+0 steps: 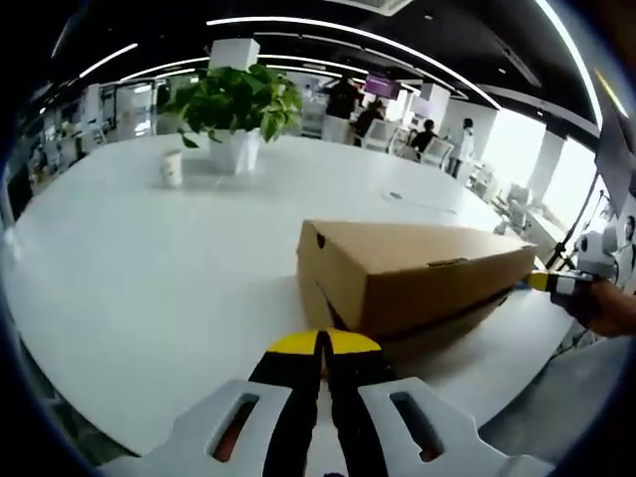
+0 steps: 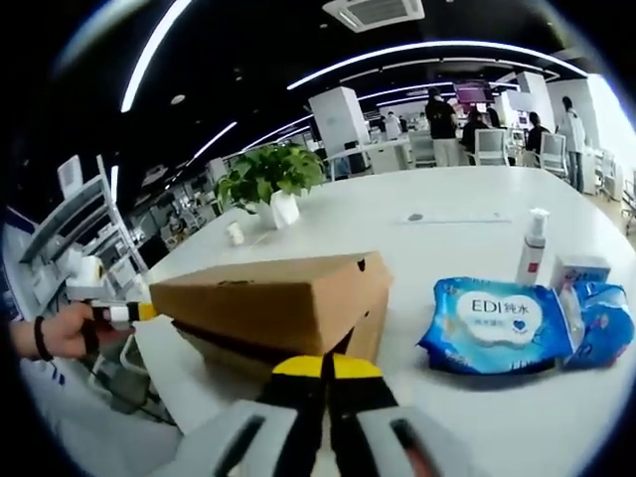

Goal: Operate the shoe box by opening the lid, removing the specified soft item, and placing it in the target area until the item is outside and the box remains undamaged.

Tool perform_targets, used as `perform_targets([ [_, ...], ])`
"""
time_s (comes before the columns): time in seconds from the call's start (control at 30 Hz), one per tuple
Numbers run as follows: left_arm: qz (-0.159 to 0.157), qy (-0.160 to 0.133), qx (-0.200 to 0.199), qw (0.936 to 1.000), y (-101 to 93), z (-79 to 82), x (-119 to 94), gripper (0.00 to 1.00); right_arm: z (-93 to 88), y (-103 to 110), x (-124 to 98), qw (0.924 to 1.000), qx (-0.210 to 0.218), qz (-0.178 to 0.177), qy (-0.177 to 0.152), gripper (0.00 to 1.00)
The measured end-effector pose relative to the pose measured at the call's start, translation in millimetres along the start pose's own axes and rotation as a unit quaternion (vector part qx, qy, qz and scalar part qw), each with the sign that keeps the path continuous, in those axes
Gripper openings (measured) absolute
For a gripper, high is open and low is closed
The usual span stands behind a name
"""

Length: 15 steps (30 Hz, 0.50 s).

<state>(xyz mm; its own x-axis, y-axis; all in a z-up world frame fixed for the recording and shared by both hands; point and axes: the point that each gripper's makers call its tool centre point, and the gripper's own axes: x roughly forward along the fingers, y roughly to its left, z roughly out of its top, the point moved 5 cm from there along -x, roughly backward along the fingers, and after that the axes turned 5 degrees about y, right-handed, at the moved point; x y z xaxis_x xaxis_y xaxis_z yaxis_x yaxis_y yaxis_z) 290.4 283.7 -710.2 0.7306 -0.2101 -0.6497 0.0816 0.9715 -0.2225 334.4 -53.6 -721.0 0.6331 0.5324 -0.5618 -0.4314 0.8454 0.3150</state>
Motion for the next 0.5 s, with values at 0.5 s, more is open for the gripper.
perform_targets([
  [0.5, -0.004, -0.001, -0.002, 1.0000, 0.2, -1.0, -1.4, 0.00, -6.2, -1.3, 4.7, 0.9999, 0.015, 0.004, 0.005, 0.00],
])
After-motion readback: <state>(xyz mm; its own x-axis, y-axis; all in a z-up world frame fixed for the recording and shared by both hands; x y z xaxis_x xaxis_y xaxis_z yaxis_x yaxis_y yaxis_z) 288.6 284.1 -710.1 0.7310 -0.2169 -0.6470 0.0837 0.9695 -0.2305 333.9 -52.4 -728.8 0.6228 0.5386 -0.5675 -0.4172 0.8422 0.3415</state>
